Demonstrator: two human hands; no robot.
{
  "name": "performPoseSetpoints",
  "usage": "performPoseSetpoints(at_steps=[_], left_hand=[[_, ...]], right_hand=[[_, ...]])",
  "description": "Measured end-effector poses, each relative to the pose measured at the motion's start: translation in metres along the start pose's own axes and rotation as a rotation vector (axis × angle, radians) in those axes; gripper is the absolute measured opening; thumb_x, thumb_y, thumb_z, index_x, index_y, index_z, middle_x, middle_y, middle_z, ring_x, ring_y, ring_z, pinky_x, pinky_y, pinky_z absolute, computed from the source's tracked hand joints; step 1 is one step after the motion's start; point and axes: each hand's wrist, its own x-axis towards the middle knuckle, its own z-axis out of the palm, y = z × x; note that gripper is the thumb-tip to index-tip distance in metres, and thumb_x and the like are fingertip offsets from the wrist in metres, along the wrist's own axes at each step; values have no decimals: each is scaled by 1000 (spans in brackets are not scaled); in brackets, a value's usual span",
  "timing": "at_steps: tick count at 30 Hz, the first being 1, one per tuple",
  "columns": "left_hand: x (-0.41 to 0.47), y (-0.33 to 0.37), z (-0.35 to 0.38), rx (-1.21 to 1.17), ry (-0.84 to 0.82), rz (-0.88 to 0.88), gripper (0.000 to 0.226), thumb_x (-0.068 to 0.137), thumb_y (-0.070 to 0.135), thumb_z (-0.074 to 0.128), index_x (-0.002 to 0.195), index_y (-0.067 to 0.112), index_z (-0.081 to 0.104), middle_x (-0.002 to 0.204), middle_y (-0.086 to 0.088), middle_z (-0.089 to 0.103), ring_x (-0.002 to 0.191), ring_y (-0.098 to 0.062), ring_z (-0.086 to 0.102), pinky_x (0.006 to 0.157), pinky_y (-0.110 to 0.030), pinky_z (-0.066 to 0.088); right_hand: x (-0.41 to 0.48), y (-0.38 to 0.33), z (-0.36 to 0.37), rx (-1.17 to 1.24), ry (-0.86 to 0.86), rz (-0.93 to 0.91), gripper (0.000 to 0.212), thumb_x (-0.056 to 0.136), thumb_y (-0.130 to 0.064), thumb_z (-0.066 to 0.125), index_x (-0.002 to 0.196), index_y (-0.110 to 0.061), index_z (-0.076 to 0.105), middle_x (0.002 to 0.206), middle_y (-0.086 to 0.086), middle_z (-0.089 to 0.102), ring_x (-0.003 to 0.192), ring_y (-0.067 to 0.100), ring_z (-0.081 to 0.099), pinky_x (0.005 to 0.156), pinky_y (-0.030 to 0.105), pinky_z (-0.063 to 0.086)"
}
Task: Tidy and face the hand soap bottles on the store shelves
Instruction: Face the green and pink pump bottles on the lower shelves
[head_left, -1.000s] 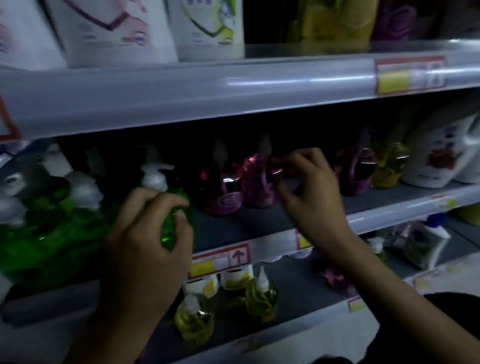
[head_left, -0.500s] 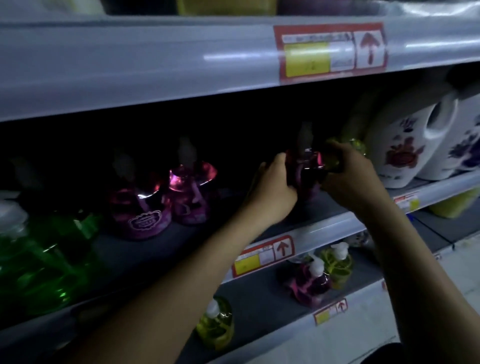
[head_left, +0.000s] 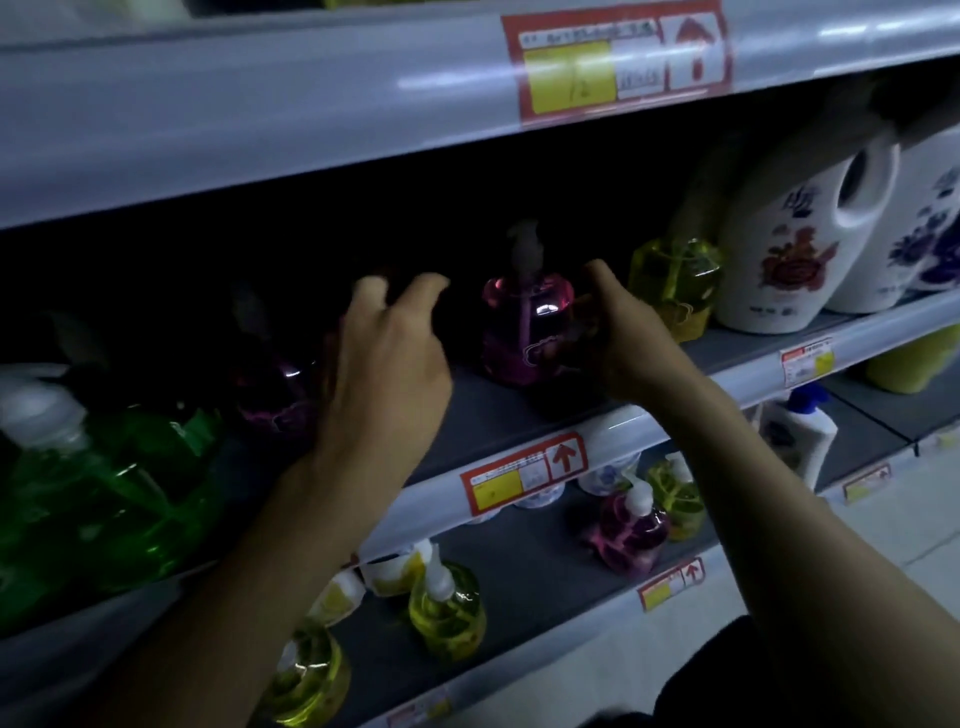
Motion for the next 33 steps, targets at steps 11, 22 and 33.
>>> performPoseSetpoints(at_steps=[11, 22, 33], left_hand=[[-8, -46, -12, 266, -278, -89, 59, 95, 27, 52, 146, 39, 26, 118, -12, 45, 65, -19, 47, 59, -29, 38], [1, 1, 20, -194, -91, 65, 42, 88, 13, 59, 128, 23, 55, 111, 3, 45, 80, -14, 48, 68, -16, 36], [77, 98, 118, -558, -612, -109, 44, 82, 9, 39, 119, 32, 46, 97, -15, 67, 78, -32, 68, 72, -41, 58]], right_hand=[[14, -12, 37, 105, -128, -1, 54, 86, -10, 68, 127, -18, 34, 117, 19, 59, 114, 29, 58, 96, 49, 50], [0, 23, -36, -119, 582, 76, 48, 74, 2, 56, 120, -12, 56, 117, 15, 57, 104, 33, 58, 87, 43, 50], [1, 66, -55, 11, 434, 157, 82, 77, -2, 71, 148, -15, 32, 142, 9, 43, 130, 23, 43, 98, 22, 32]])
